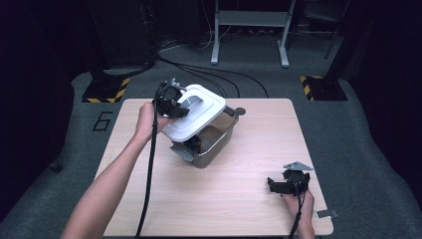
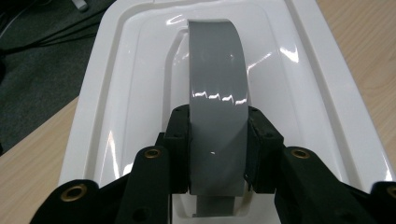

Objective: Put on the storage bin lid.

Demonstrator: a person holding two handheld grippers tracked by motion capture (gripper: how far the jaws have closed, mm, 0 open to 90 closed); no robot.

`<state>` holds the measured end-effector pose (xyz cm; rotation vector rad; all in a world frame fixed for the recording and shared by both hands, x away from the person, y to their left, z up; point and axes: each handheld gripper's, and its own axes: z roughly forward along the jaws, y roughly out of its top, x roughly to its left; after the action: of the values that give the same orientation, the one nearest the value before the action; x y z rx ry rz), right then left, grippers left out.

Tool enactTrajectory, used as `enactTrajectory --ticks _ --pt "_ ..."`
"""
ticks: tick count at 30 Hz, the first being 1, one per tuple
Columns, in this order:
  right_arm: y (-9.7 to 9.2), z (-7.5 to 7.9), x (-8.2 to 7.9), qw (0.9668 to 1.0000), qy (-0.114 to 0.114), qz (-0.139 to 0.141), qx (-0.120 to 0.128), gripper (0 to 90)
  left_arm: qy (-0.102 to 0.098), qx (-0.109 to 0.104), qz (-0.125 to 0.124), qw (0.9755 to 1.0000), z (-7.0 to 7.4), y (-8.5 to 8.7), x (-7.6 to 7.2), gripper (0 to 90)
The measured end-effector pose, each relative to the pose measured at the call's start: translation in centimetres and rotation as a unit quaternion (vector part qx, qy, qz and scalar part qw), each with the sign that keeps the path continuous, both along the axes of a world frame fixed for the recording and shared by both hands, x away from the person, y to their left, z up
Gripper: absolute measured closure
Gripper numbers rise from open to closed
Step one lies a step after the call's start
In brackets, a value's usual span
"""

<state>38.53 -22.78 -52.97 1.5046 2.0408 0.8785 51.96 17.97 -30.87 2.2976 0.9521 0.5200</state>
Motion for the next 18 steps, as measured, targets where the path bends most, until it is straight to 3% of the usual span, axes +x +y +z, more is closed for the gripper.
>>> enactTrajectory --ticks 18 --pt "-0.1 0.0 0.0 1.0 0.001 0.003 -0.005 0.0 0.03 0.019 -0.009 0.9993 -2.3 -3.1 1.7 66.7"
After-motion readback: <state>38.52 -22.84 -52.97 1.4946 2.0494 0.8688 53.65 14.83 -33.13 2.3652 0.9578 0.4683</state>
